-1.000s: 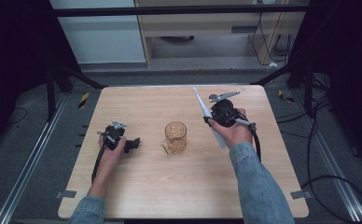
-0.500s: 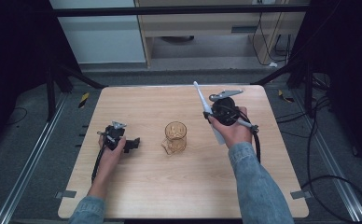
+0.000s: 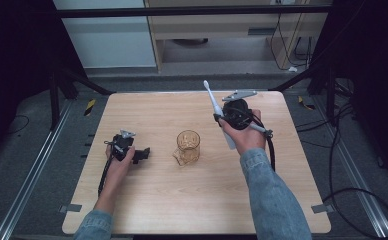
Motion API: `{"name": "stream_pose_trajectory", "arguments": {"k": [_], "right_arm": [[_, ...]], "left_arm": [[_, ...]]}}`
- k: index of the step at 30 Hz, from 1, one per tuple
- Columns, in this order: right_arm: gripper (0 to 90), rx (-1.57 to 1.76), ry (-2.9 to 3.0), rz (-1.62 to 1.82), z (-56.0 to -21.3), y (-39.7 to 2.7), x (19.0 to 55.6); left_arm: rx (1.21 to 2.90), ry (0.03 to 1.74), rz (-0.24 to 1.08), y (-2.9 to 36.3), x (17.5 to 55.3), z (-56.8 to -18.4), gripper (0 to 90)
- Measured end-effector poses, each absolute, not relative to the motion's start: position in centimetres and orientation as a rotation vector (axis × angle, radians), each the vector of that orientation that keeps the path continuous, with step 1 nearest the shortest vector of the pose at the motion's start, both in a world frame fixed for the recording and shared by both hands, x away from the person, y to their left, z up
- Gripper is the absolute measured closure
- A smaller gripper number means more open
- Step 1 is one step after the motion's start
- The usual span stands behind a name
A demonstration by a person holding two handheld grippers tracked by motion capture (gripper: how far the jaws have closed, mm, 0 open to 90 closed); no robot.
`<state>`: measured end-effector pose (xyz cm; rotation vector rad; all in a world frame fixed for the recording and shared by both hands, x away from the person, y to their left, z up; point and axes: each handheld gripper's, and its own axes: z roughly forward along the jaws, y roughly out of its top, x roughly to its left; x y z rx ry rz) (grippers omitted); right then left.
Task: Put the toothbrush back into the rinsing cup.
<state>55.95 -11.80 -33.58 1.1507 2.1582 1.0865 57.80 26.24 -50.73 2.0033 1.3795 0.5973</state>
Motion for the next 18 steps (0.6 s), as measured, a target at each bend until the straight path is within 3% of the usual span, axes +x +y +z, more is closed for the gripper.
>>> {"name": "stream_pose_trajectory", "arguments": {"k": [18], "right_arm": [[66.8,1.111,2.108,1.150,-31.6,-9.1,56.7]], "left_arm": [[2.005,1.379,0.599,26.2,57.8,-50.7,0.0]]}}
